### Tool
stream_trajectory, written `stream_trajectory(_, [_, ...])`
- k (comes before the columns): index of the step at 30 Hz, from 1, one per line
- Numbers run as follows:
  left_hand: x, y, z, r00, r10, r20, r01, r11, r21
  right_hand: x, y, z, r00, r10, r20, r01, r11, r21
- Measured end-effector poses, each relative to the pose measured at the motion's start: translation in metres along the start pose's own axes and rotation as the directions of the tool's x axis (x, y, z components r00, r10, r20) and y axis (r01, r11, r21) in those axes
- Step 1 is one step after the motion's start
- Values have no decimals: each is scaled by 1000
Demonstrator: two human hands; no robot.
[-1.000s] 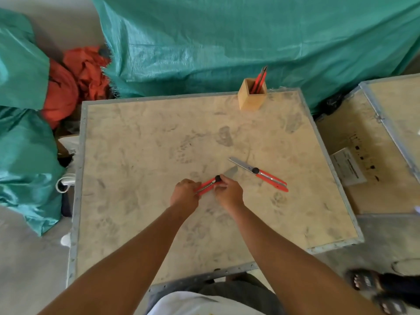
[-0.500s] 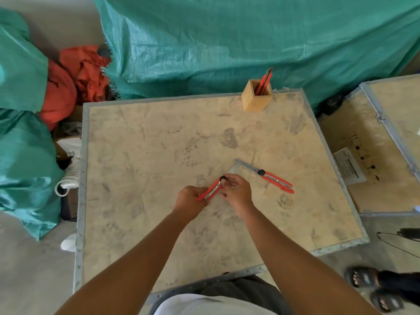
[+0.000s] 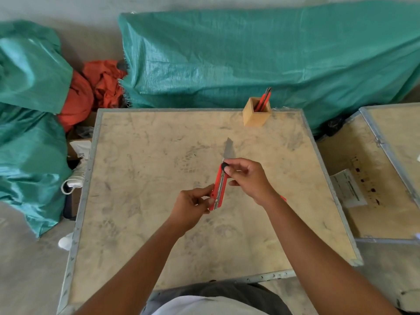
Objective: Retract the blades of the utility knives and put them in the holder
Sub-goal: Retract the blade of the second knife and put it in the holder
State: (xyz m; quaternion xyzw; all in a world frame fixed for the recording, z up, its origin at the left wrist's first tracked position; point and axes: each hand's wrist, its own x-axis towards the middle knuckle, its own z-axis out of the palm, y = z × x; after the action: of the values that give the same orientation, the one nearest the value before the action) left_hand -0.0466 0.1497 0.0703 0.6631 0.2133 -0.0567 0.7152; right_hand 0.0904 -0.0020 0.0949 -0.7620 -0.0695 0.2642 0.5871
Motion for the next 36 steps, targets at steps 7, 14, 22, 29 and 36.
stream_trajectory(7, [-3,36,42,990,80,-118,-96,985,-143,-10,-20,-38,966,-51,255,102,976,-192])
stream_trajectory(14, [1,64,89,969,131,-208,-175,962,-211,-14,-38,-87,904,-196,379,326,891,-316])
stream_trajectory(22, [6,75,130,959,101,-264,-168,955,-244,-26,-48,-125,901,-270,340,389,851,-354])
stream_trajectory(29, [0,81,145,958,128,-258,-190,954,-233,-38,-41,-140,876,-356,324,457,827,-328])
stream_trajectory(36, [2,86,149,960,139,-245,-192,959,-209,-41,-37,-143,889,-373,264,445,839,-313])
